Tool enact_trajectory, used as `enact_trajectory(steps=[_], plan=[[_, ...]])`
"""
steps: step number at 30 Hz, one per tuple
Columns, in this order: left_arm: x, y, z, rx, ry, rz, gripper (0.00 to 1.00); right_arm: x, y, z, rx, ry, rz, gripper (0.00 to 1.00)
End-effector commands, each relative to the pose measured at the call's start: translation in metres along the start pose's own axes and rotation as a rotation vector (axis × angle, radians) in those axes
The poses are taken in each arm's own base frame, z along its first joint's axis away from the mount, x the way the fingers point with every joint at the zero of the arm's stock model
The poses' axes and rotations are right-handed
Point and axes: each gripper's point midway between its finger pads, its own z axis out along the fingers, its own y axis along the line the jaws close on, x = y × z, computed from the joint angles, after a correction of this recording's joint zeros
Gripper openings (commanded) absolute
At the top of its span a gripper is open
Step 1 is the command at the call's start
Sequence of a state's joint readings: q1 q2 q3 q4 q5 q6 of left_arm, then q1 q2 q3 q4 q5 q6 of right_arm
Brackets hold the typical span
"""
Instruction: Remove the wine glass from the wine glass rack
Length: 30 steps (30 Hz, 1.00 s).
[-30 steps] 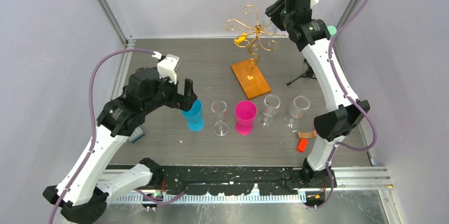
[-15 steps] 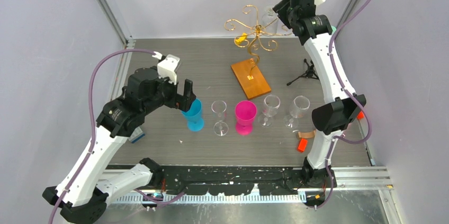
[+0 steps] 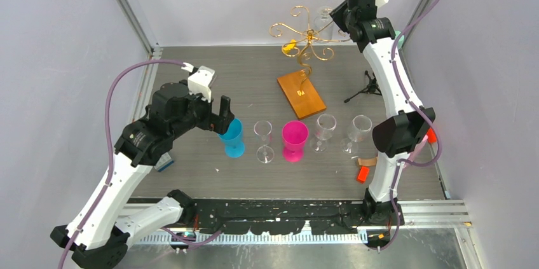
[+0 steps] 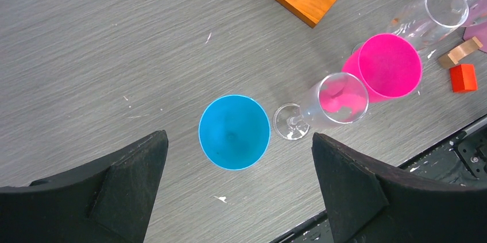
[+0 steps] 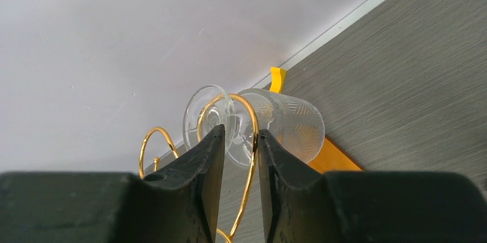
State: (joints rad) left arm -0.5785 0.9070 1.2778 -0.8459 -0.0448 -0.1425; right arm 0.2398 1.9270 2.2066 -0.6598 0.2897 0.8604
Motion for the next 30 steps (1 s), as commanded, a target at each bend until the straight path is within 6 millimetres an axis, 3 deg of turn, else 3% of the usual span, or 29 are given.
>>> enact_trajectory(steps=[1, 8, 11, 16, 18, 21, 23, 30], plan=[[-0.014, 0.001, -0.002, -0.005, -0.064, 0.022, 1.00, -0.020, 0.025, -0.002, -0.088, -0.068, 0.020, 0.32], [-0.015, 0.002, -0.003, -0.009, -0.066, 0.025, 1.00, -0.022, 0.022, 0.001, -0.078, -0.084, 0.000, 0.29], [-0.015, 0.002, -0.003, -0.010, -0.066, 0.025, 1.00, -0.027, 0.020, -0.002, -0.070, -0.104, -0.023, 0.45], [-0.016, 0.002, -0.003, -0.011, -0.068, 0.023, 1.00, -0.036, 0.019, -0.011, -0.076, -0.142, -0.029, 0.52], [-0.016, 0.002, -0.004, -0.011, -0.068, 0.023, 1.00, -0.043, 0.025, -0.015, -0.106, -0.168, -0.026, 0.50], [-0.016, 0.003, -0.005, -0.012, -0.071, 0.022, 1.00, -0.044, 0.030, -0.018, -0.143, -0.180, -0.025, 0.36], [-0.015, 0.004, -0.005, -0.020, -0.072, 0.020, 1.00, -0.045, 0.031, -0.020, -0.152, -0.183, -0.022, 0.32], [-0.016, 0.006, -0.008, -0.029, -0.082, 0.014, 1.00, -0.030, 0.026, -0.009, -0.126, -0.125, -0.006, 0.32]])
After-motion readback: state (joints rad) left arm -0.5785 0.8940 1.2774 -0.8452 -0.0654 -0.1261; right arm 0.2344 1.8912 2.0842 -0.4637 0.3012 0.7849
